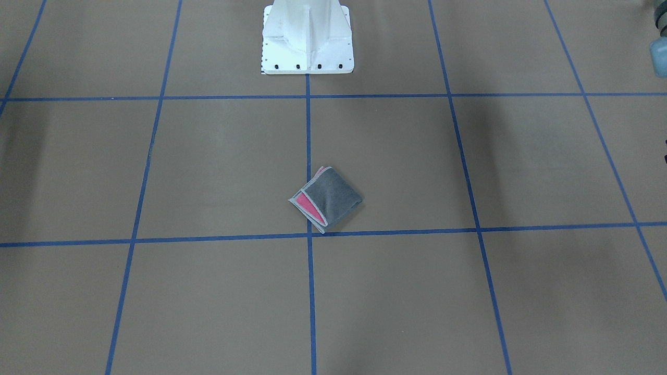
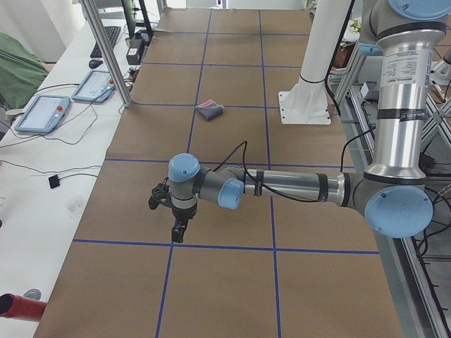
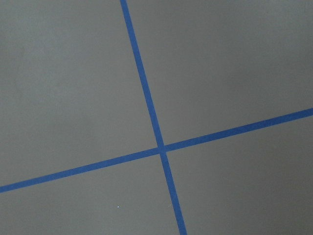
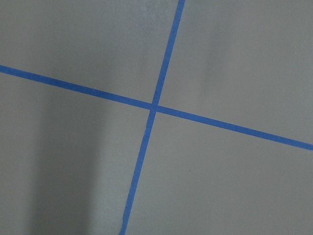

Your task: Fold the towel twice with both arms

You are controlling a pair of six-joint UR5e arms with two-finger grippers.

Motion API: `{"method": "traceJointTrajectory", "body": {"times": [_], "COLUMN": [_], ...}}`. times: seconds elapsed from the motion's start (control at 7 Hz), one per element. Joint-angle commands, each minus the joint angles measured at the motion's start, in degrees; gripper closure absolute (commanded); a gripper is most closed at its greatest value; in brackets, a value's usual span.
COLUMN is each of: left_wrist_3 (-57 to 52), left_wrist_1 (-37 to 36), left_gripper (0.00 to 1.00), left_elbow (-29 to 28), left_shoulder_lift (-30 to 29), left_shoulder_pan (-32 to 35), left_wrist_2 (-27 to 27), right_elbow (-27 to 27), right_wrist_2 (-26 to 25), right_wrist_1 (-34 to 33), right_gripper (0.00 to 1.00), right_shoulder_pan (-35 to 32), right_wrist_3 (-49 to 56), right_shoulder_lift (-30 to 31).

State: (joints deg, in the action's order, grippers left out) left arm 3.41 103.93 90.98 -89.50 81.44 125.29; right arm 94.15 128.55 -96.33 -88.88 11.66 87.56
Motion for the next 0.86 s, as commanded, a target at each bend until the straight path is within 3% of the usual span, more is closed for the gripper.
{"method": "traceJointTrajectory", "body": {"times": [0.0,0.14,0.29,0.71], "left_wrist_3": [0.01,0.01,-0.07,-0.07], "left_wrist_1": [-4.31,-9.4,-10.41,-10.59], "left_gripper": [0.0,0.0,0.0,0.0], "left_elbow": [4.51,11.34,13.94,12.91], "left_shoulder_lift": [2.03,6.22,8.88,8.99], "left_shoulder_pan": [3.18,4.16,4.25,4.34], "left_wrist_2": [5.27,7.67,7.69,7.69], "right_elbow": [0.5,0.85,2.34,2.88], "right_wrist_2": [6.67,7.15,7.15,8.21], "right_wrist_1": [-1.22,-3.75,-6.21,-7.91], "right_gripper": [0.0,0.0,0.0,0.0], "right_shoulder_pan": [-1.46,-3.55,-4.71,-5.25], "right_wrist_3": [-0.58,-0.67,-0.67,-0.5], "right_shoulder_lift": [0.77,0.16,0.33,2.26]}}
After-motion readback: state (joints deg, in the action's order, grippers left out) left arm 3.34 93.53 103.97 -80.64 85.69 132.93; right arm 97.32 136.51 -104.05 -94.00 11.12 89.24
